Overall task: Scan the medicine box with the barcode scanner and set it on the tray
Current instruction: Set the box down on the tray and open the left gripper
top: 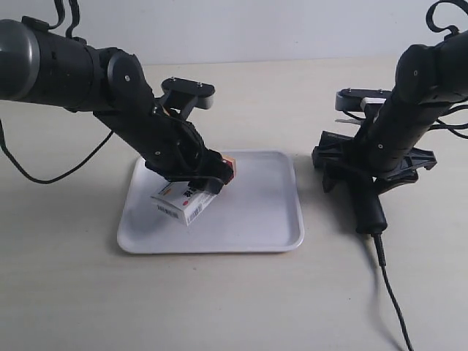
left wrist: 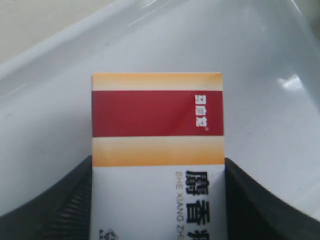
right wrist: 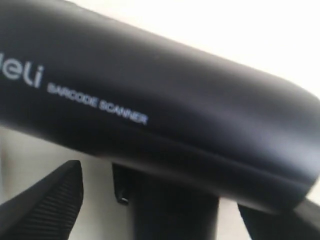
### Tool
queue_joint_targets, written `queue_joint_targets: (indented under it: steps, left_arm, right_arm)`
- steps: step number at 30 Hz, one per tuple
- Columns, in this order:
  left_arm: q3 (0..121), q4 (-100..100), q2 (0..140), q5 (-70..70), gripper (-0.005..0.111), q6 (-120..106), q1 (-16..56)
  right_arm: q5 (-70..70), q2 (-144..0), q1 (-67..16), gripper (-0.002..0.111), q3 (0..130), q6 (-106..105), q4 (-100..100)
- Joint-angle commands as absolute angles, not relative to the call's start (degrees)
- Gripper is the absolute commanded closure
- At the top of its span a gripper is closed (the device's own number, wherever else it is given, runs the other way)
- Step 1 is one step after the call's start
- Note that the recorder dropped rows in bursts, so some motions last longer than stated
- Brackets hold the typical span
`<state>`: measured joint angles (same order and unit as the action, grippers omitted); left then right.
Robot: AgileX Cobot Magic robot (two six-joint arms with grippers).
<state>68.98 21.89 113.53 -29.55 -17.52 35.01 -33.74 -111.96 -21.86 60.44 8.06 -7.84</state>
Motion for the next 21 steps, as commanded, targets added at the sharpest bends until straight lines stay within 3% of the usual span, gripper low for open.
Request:
queue_joint_targets:
  steps: [1, 21]
  left_arm:
    - [68.88, 21.39, 113.33, -28.82, 0.107, -17.68, 35.37]
    - [68.88, 25.1, 117.91, -27.85, 0.107, -35.88, 36.06]
  right_arm:
    - [-34.47, -111.22, -21.41, 0.028, 60.36, 7.55, -9.14]
    - [-37.62, -93.25, -21.41, 0.028, 60.36, 7.55, -9.01]
